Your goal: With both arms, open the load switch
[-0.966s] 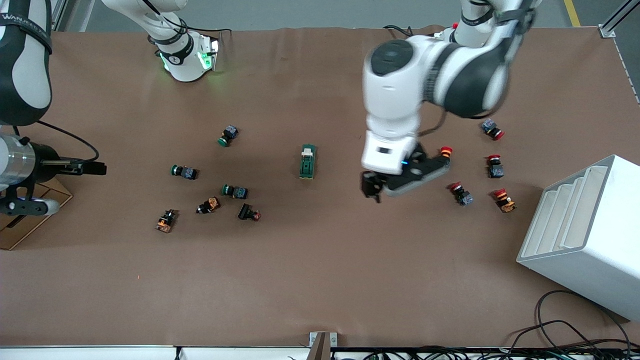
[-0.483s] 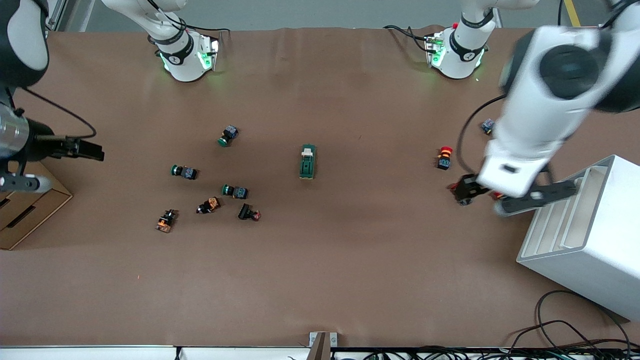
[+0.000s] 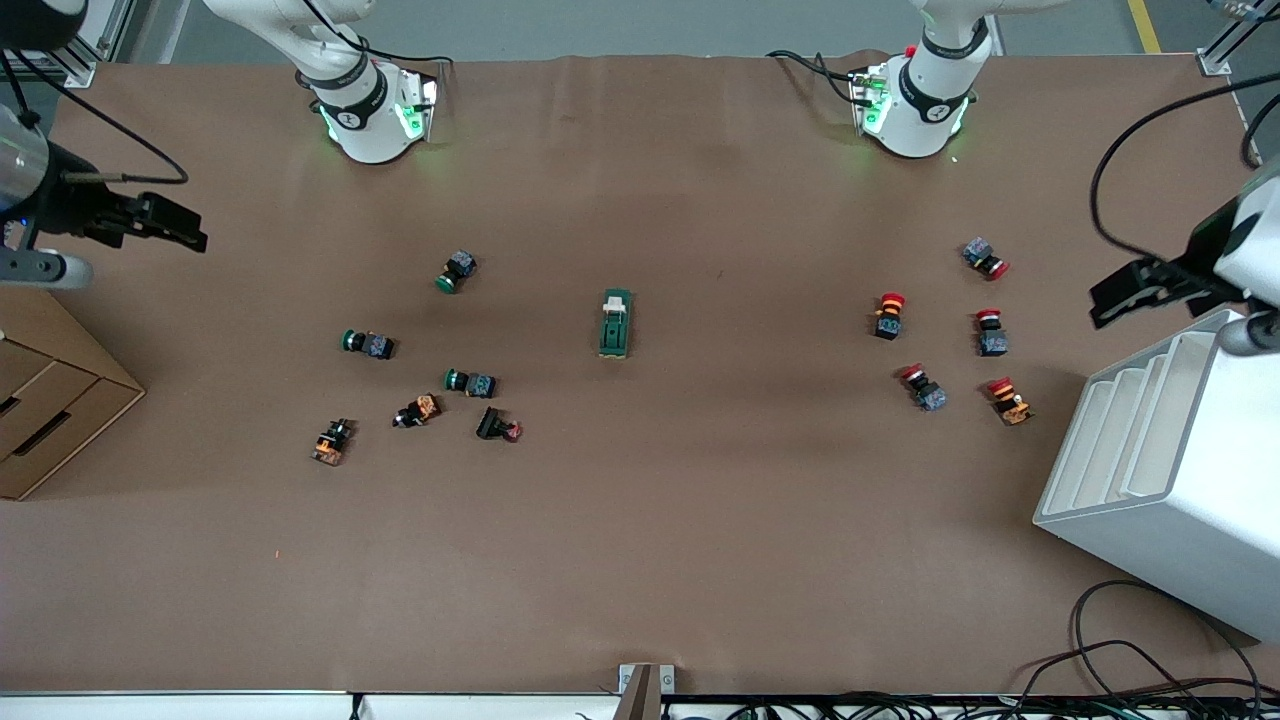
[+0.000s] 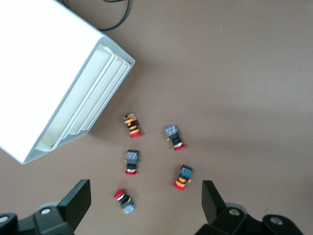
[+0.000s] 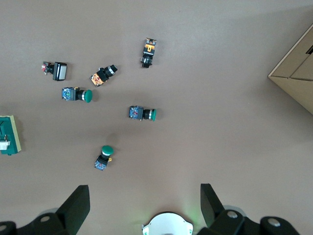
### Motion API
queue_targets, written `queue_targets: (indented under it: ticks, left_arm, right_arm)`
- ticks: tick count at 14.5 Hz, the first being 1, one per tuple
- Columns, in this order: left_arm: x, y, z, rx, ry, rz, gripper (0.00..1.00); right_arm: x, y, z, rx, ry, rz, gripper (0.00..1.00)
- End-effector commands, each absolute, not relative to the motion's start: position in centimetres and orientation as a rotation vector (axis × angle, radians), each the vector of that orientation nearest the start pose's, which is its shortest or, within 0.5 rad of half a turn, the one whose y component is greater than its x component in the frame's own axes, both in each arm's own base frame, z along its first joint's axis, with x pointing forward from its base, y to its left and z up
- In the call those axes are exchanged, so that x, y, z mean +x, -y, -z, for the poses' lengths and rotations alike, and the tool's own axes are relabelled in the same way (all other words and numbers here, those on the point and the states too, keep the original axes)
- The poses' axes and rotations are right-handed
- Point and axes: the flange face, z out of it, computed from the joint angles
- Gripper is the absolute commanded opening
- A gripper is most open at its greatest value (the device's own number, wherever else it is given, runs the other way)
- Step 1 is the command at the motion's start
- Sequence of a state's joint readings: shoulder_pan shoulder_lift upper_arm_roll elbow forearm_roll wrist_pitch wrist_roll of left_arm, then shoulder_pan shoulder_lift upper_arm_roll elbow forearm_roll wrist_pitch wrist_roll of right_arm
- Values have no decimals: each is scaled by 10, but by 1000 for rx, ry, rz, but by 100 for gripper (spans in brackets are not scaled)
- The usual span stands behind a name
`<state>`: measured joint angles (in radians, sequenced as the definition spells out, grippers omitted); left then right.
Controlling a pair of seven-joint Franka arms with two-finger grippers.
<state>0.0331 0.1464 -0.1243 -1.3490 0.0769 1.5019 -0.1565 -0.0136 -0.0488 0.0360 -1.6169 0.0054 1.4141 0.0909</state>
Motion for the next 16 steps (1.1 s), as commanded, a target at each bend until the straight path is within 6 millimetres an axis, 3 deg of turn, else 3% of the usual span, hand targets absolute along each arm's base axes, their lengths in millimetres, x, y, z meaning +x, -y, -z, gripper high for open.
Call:
queue_targets:
  ticks: [1, 4, 7, 12, 16]
  left_arm:
    - [559, 31, -648, -3104, 60, -9, 100]
    - [528, 27, -650, -3106, 63, -18, 100]
    - [504, 30, -653, -3115, 12, 1, 100]
    - [496, 43, -656, -3150, -20, -2, 100]
    - [497, 40, -656, -3148, -18, -23, 100]
  right_arm:
    - [494, -11, -637, -3121, -127, -177, 100]
    - [484, -8, -654, -3122, -126, -121, 100]
    - [483, 13, -657, -3111, -160, -99, 100]
    - [484, 18, -657, -3069, -133, -91, 100]
    - [484, 13, -661, -3086, -41, -79, 100]
